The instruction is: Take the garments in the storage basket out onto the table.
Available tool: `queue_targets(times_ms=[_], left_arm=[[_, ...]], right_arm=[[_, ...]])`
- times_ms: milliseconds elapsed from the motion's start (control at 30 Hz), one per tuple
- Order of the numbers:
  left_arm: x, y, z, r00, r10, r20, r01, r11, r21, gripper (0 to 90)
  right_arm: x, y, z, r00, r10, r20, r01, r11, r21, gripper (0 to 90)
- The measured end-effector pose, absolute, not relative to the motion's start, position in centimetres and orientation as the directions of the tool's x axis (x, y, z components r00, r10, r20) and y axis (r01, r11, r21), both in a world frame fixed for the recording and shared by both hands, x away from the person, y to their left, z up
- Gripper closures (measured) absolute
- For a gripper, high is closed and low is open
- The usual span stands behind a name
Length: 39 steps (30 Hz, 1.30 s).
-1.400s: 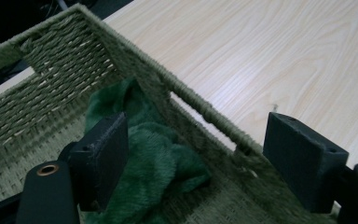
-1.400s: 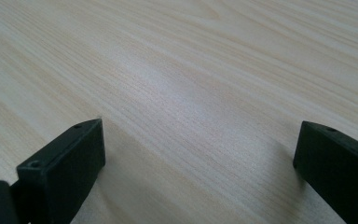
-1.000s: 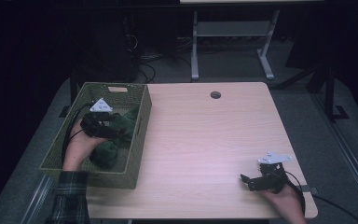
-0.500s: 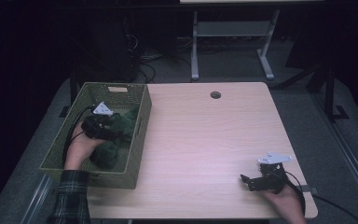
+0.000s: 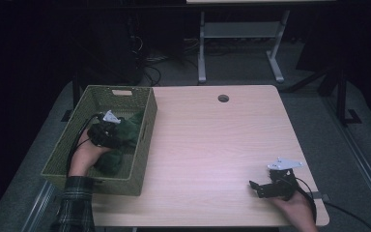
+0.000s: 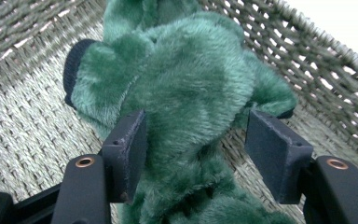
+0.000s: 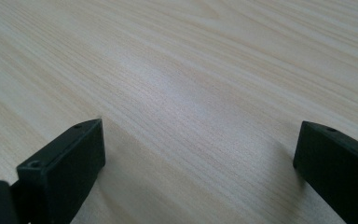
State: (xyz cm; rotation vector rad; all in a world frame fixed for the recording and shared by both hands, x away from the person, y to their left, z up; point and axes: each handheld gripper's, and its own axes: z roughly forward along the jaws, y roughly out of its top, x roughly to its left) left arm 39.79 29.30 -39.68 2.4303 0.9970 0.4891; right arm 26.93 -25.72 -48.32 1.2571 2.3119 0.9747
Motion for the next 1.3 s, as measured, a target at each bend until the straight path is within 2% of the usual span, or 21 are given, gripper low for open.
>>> queue_targets(times_ms=[167,367,633,800,1067,1300], left_arm=[[40.0,29.3,-40.2,0.673,0.723,0.156,0.571,-0.642,0.511,38.9],[40.2,29.2,-40.6,0.679,0.719,0.149,0.581,-0.65,0.49,43.7],[40.2,29.3,-40.8,0.691,0.716,0.101,0.603,-0.648,0.465,71.2],[40.3,29.5,-40.6,0.662,0.749,0.044,0.654,-0.605,0.455,82.4],[40.2,30.2,-39.6,0.636,0.771,-0.04,0.682,-0.536,0.498,84.4],[39.7,30.6,-38.2,0.628,0.775,-0.072,0.683,-0.504,0.529,84.8]], right_arm=[[26.9,-25.7,-48.3,-0.554,0.832,0.032,0.603,0.375,0.704,1.7],[26.9,-25.7,-48.3,-0.554,0.832,0.032,0.604,0.375,0.704,1.7],[26.9,-25.7,-48.3,-0.554,0.832,0.032,0.603,0.375,0.704,1.7],[26.9,-25.7,-48.3,-0.554,0.832,0.032,0.604,0.375,0.704,1.7],[26.9,-25.7,-48.3,-0.554,0.832,0.032,0.604,0.375,0.704,1.7],[26.9,-25.7,-48.3,-0.554,0.832,0.032,0.603,0.375,0.704,1.7]])
